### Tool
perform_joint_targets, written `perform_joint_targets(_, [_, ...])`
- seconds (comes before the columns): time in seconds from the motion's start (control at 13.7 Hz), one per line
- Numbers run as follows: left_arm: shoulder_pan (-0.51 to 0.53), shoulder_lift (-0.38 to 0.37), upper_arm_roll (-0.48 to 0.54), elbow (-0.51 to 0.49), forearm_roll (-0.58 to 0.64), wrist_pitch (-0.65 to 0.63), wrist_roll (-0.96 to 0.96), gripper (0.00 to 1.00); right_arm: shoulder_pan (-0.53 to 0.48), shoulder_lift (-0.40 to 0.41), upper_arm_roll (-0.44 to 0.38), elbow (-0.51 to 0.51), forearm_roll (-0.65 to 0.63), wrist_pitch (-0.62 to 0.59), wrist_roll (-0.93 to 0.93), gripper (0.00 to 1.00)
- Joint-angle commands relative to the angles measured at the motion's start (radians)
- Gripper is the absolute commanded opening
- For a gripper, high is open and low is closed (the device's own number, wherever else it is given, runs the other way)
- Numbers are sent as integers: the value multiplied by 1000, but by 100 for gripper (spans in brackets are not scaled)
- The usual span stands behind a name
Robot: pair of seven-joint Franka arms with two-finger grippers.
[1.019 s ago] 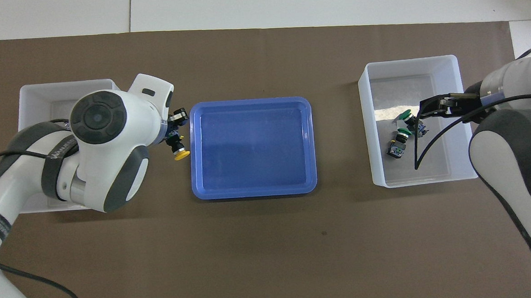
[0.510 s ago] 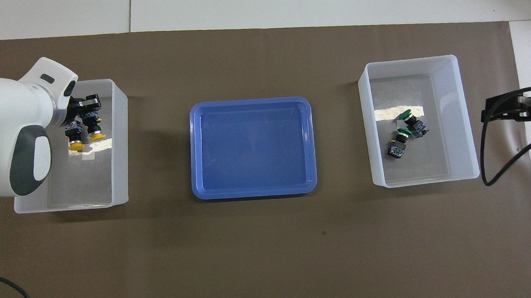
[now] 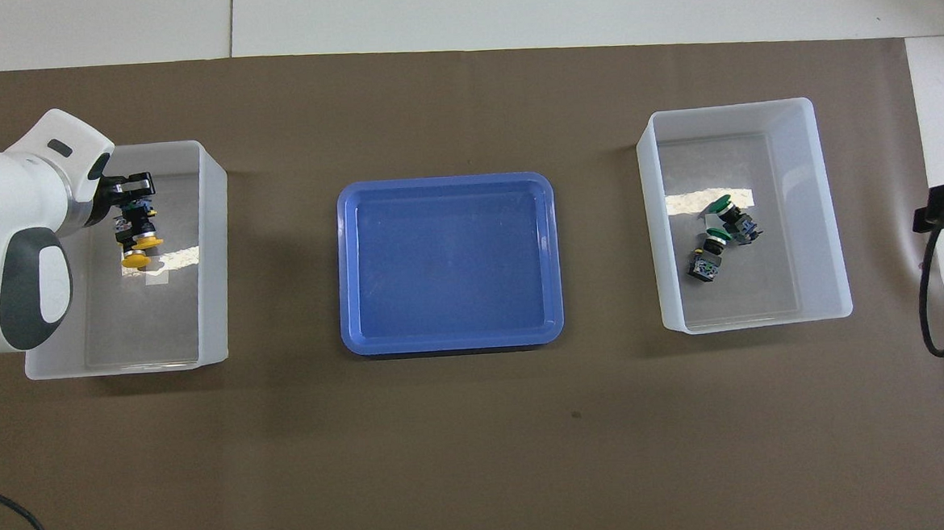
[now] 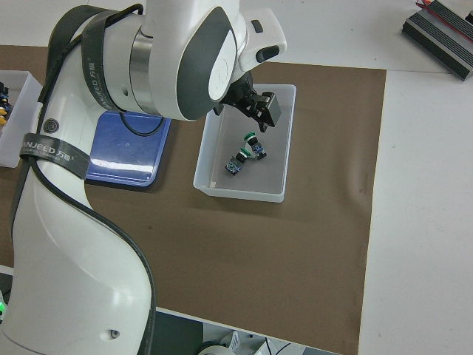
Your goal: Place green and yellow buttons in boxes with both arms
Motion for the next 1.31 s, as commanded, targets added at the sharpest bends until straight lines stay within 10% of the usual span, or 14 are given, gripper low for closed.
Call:
perform_joint_targets(0.0, [14,18,-10,-20,12,47,23,42,-3,7,5,12,-1,-13,-26,100])
perform_joint_targets(0.15, [14,20,-9,-16,12,42,26,100,11,10,-2,12,-1,-12,-44,100])
perform_joint_targets(0.36, [9,2,-9,-8,12,21,21,100,193,18,-197,19,-9,-13,-52,100])
perform_joint_targets(1.24, [0,-284,-28,243,-33,-731,28,100,127,3,-104,-1,-12,-21,-52,100])
